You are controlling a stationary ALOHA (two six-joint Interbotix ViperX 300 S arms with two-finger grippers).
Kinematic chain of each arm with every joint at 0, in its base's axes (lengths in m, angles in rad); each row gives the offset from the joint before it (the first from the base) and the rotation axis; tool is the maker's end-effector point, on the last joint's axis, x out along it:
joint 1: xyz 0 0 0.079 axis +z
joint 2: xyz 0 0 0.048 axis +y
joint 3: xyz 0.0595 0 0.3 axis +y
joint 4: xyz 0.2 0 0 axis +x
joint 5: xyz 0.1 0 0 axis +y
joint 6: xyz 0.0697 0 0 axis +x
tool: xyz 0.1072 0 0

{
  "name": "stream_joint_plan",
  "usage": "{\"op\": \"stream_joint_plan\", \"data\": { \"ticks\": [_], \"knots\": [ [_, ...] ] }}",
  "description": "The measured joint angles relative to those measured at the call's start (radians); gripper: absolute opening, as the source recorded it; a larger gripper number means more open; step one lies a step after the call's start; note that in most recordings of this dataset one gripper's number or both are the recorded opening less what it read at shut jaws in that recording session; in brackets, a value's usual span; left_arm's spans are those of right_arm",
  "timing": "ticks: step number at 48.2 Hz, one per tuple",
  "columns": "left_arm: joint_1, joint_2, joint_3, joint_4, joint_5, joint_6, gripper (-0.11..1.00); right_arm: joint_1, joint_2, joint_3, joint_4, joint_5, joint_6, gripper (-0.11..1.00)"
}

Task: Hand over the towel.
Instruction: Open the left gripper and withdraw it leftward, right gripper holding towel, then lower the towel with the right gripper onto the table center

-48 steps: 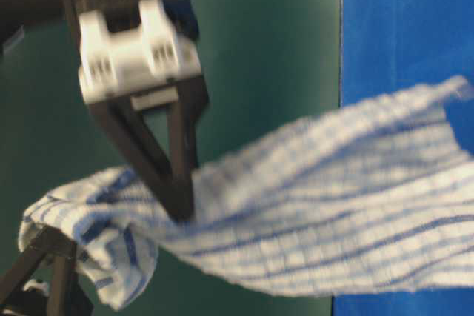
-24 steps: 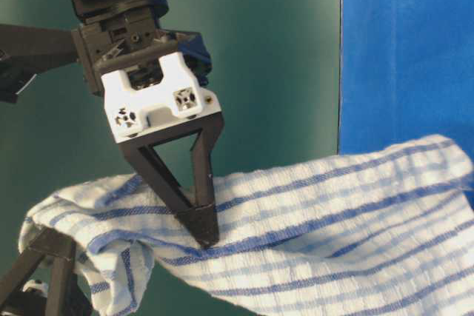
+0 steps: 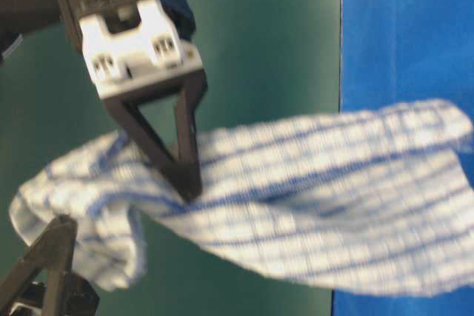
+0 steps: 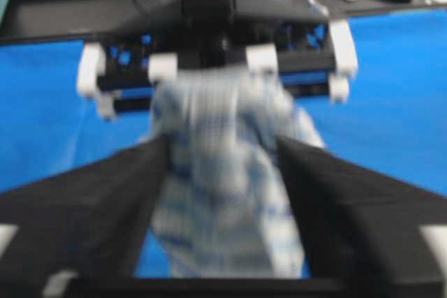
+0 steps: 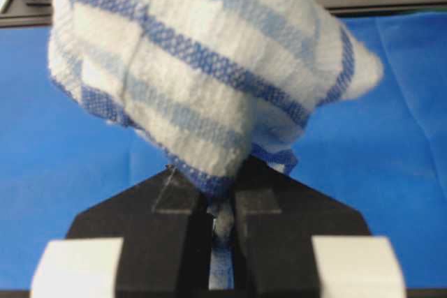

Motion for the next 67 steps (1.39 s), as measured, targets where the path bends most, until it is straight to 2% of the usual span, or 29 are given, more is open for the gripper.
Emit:
{"op": "stream_joint_plan", "data": {
  "ticks": [3,5,11,22,29,37,44,49,59,67],
  "knots": [
    [0.000,-0.012,0.012,0.000,0.000,0.000,0.81,0.002,-0.032,0.029,0.002,0.000,0.000,0.05],
    [0.000,-0.026,0.023,0.000,0.000,0.002,0.87,0.003,-0.054,0.049,0.002,0.000,0.002,0.05],
    [0.000,-0.098,0.071,0.000,0.000,0.000,0.81,0.006,-0.135,0.120,0.002,0.000,0.002,0.05],
    [0.000,-0.267,0.166,0.000,0.014,0.000,0.82,0.005,-0.279,0.230,0.002,0.017,0.002,0.05],
    [0.000,-0.319,0.199,-0.002,0.014,0.000,0.82,0.006,-0.327,0.252,0.002,0.041,0.002,0.05],
    [0.000,-0.311,0.206,-0.002,0.012,0.000,0.82,0.006,-0.324,0.252,0.002,0.044,0.002,0.05],
    [0.002,-0.307,0.206,0.000,0.012,0.000,0.82,-0.002,-0.282,0.233,0.002,0.061,0.000,0.05],
    [0.000,-0.301,0.206,-0.002,0.012,0.000,0.82,-0.021,-0.230,0.201,0.002,0.117,-0.005,0.05],
    [0.000,-0.281,0.206,-0.002,0.006,0.000,0.82,-0.084,-0.044,0.110,0.000,0.253,-0.011,0.05],
    [0.000,-0.264,0.206,0.000,0.005,0.000,0.82,-0.109,0.121,0.063,-0.018,0.278,-0.017,0.05]
  ]
}}
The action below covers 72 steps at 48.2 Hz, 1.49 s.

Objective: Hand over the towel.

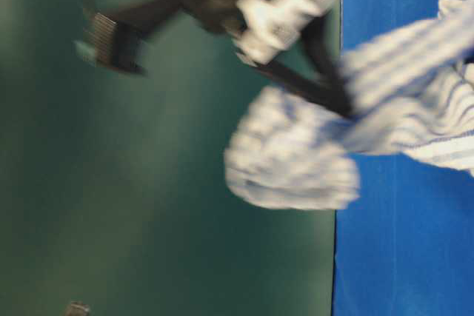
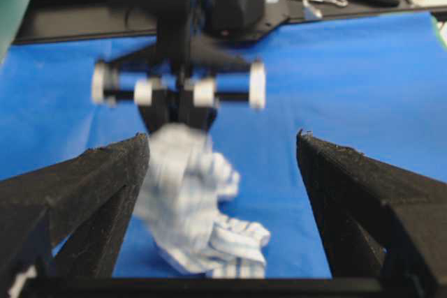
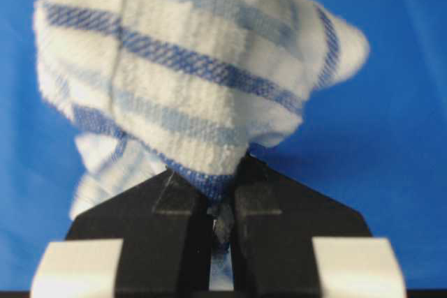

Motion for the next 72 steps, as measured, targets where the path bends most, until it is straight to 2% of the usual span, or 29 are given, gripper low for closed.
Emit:
{"op": "stream_joint_plan", "data": {
  "ticks": [12,34,35,42,44,47,51,62,72],
  "knots": [
    [0.000,0.011,0.000,0.000,0.000,-0.002,0.82,0.005,0.175,-0.060,-0.006,0.025,0.011,0.05],
    [0.000,0.015,0.006,-0.002,-0.002,-0.002,0.82,0.005,0.187,-0.074,0.009,0.060,0.018,0.06],
    [0.002,0.015,0.006,-0.002,0.000,-0.002,0.82,0.005,0.187,-0.074,0.011,0.063,0.018,0.09],
    [0.000,0.015,0.009,-0.002,-0.002,-0.002,0.82,0.005,0.178,-0.075,0.020,0.097,0.021,0.54],
    [0.000,0.015,0.009,-0.002,-0.002,-0.002,0.82,0.005,0.164,-0.074,0.020,0.109,0.023,0.64],
    [0.000,0.015,0.009,-0.002,-0.002,-0.002,0.82,0.003,0.132,-0.072,0.021,0.114,0.023,0.71],
    [0.000,0.014,0.009,-0.002,0.000,-0.002,0.82,0.002,0.067,-0.063,0.021,0.124,0.023,0.68],
    [0.000,0.015,0.011,-0.002,-0.002,-0.002,0.82,0.009,-0.161,0.002,0.006,0.127,0.020,0.70],
    [0.000,0.015,0.011,-0.002,-0.008,-0.002,0.81,0.031,-0.362,0.089,-0.018,0.018,0.014,0.69]
  ]
}}
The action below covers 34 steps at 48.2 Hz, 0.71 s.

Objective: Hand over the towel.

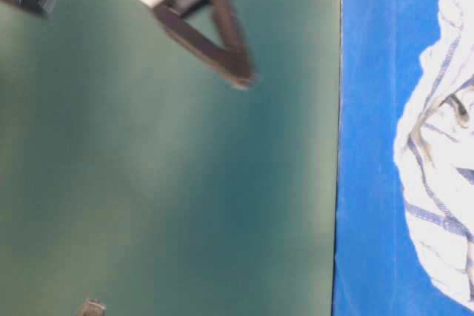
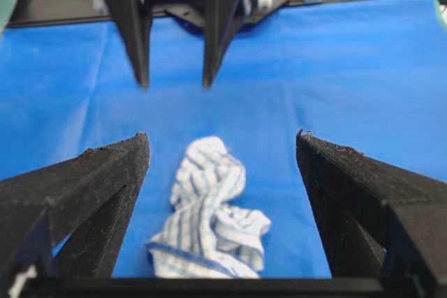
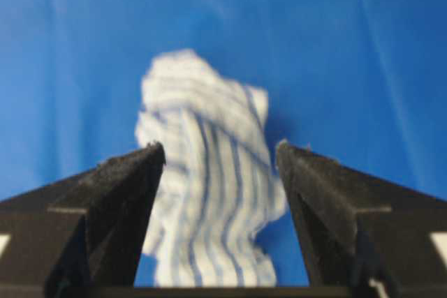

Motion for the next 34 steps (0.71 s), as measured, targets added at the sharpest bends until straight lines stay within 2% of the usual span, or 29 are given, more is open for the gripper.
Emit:
{"op": "stream_joint_plan", "data": {
  "ticks": [6,14,29,34],
  "knots": [
    [0.000,0.000,0.000,0.000,-0.008,0.000,0.81,0.011,-0.127,0.067,-0.009,-0.066,0.002,0.69],
    [0.000,0.000,0.003,-0.002,-0.009,0.000,0.81,0.009,-0.261,0.126,-0.011,-0.086,0.000,0.69],
    [0.000,0.000,0.006,0.000,-0.014,0.000,0.81,0.009,-0.272,0.143,-0.012,-0.092,-0.002,0.69],
    [0.000,-0.015,0.014,0.000,-0.002,0.000,0.82,0.008,-0.325,0.150,-0.011,-0.077,-0.002,0.69]
  ]
}}
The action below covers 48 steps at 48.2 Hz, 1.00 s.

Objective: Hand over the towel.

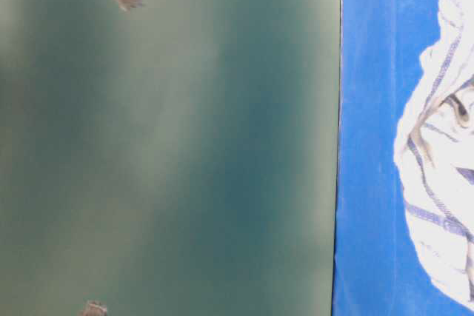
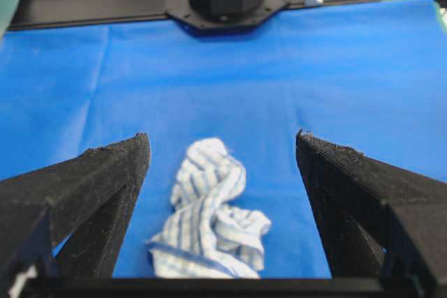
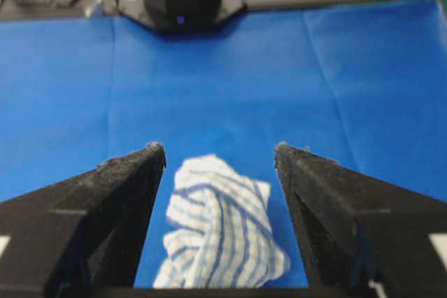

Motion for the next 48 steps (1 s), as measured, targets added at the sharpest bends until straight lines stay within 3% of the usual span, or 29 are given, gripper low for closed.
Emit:
{"op": "stream_joint_plan", "data": {
  "ticks": [15,25,36,48],
  "knots": [
    [0.011,-0.213,0.118,-0.002,0.098,0.000,0.82,-0.015,-0.324,0.087,-0.002,0.199,0.000,0.69],
    [0.014,-0.417,0.284,-0.002,0.109,-0.006,0.82,-0.014,-0.558,0.267,-0.008,0.242,-0.002,0.69],
    [0.014,-0.586,0.420,-0.003,0.130,-0.046,0.82,-0.014,-0.706,0.446,-0.003,0.172,0.011,0.69],
    [0.015,-0.626,0.497,-0.002,0.089,-0.046,0.81,-0.014,-0.663,0.529,0.006,0.017,0.011,0.66]
  ]
}}
